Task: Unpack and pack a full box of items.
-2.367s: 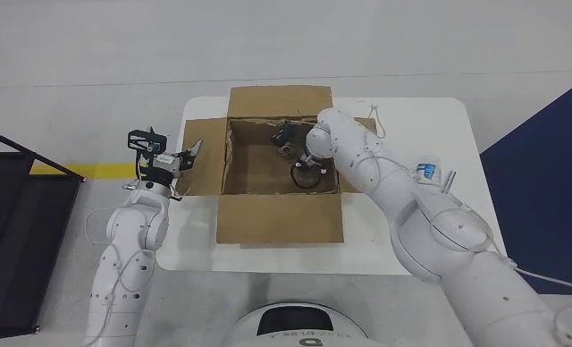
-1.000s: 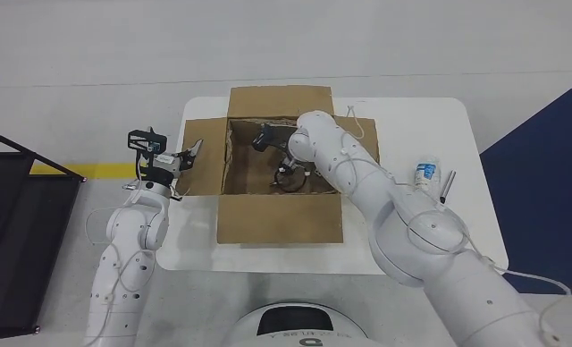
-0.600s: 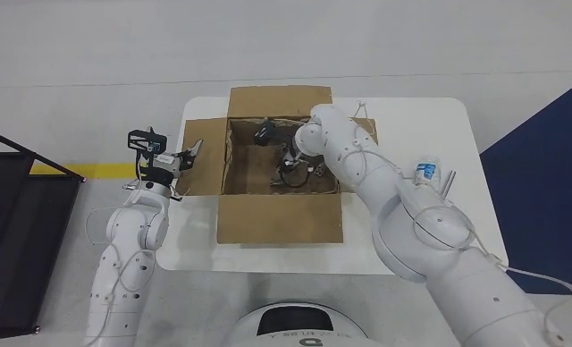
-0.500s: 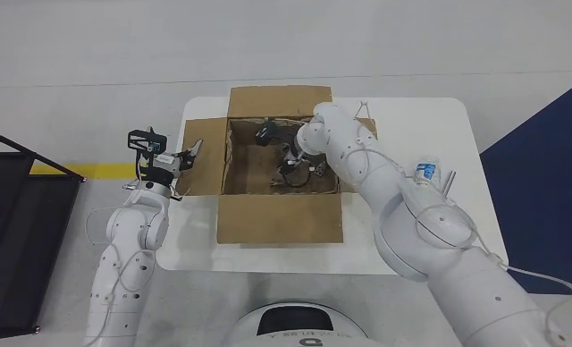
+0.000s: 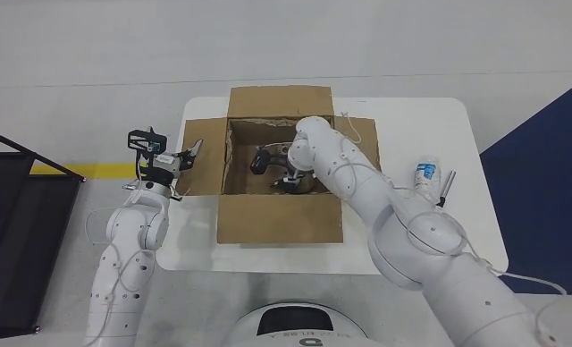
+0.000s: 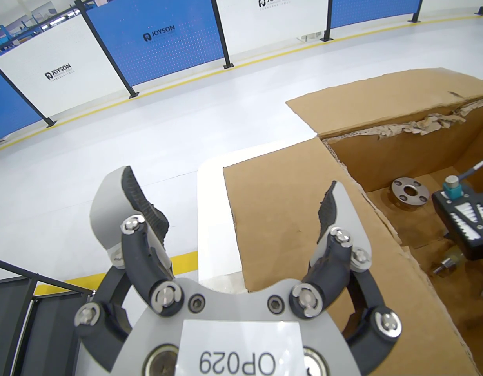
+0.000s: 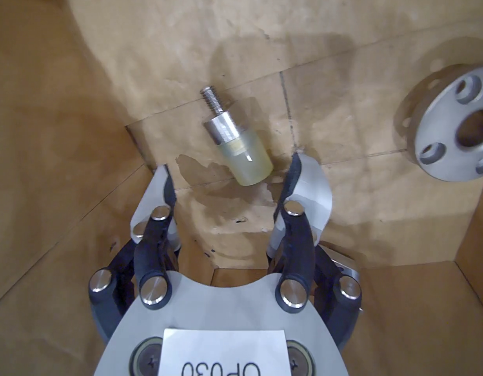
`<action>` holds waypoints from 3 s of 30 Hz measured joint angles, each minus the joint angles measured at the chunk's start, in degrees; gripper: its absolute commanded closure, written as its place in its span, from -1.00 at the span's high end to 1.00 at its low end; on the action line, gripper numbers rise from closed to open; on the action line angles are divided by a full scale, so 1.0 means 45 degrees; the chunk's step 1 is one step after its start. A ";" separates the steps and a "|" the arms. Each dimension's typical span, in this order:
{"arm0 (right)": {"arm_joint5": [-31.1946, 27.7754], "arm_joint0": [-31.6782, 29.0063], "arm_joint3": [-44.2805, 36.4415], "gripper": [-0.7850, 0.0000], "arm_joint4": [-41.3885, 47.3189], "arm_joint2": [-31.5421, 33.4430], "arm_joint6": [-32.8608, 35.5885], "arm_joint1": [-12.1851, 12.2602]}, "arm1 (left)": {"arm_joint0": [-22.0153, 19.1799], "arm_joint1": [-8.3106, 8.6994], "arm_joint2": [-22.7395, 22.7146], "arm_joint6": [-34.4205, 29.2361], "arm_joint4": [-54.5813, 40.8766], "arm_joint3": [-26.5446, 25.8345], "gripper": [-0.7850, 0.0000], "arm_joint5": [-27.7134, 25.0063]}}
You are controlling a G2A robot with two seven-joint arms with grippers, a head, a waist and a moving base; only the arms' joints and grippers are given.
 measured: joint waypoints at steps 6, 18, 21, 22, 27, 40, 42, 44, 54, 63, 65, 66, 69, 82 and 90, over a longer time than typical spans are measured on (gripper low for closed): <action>0.0549 0.0076 0.0205 -1.00 -0.0406 -0.0076 -0.0472 -0.0105 | 0.0000 0.0000 0.0000 0.0000 0.0000 0.0000 1.00 0.0000; 0.0115 0.0954 0.0331 -1.00 -0.0394 0.0531 -0.1976 0.0383 | 0.0000 0.0000 0.0000 0.0000 0.0000 0.0000 1.00 0.0000; 0.0289 0.0959 -0.0055 -1.00 -0.0495 0.0666 -0.2142 0.0589 | 0.0000 0.0000 0.0000 0.0000 0.0000 0.0000 1.00 0.0000; 0.0417 0.0931 -0.0212 -1.00 -0.0528 0.0706 -0.2155 0.0650 | 0.0000 0.0000 0.0000 0.0000 0.0000 0.0000 1.00 0.0000; 0.1758 0.0509 -0.1258 -0.87 -0.0969 0.0851 -0.2189 0.0980 | 0.0000 0.0000 0.0000 0.0000 0.0000 0.0000 1.00 0.0000; 0.3260 -0.0481 -0.2550 -0.03 -0.2134 0.1032 -0.2709 0.1462 | 0.0000 0.0000 0.0000 0.0000 0.0000 0.0000 1.00 0.0000; 0.3530 -0.0577 -0.2739 -0.03 -0.2305 0.1067 -0.2832 0.1493 | 0.0000 0.0000 0.0000 0.0000 0.0000 0.0000 1.00 0.0000; 0.3824 -0.0634 -0.2827 -0.03 -0.2484 0.1093 -0.2922 0.1516 | 0.0000 0.0000 0.0000 0.0000 0.0000 0.0000 1.00 0.0000; 0.4719 -0.0743 -0.2872 0.14 -0.3111 0.1091 -0.2950 0.1355 | 0.0000 0.0000 0.0000 0.0000 0.0000 0.0000 1.00 0.0000; 0.4186 -0.0564 -0.2338 0.00 -0.3134 0.0910 -0.2838 0.0879 | 0.0000 0.0000 0.0000 0.0000 0.0000 0.0000 1.00 0.0000; 0.4135 -0.0531 -0.2130 0.03 -0.3127 0.0868 -0.2849 0.0762 | 0.0000 0.0000 0.0000 0.0000 0.0000 0.0000 1.00 0.0000; 0.4107 -0.0500 -0.1983 0.11 -0.3116 0.0850 -0.2871 0.0685 | 0.0000 0.0000 0.0000 0.0000 0.0000 0.0000 1.00 0.0000; 0.3913 -0.0413 -0.1625 1.00 -0.3015 0.0852 -0.2943 0.0519 | 0.0000 0.0000 0.0000 0.0000 0.0000 0.0000 1.00 0.0000; 0.3260 -0.0314 -0.1375 1.00 -0.2735 0.0917 -0.2652 0.0423 | 0.0000 0.0000 0.0000 0.0000 0.0000 0.0000 1.00 0.0000; 0.2866 -0.0566 -0.1378 1.00 -0.2619 0.1144 -0.3284 0.0516 | 0.0000 0.0000 0.0000 0.0000 0.0000 0.0000 1.00 0.0000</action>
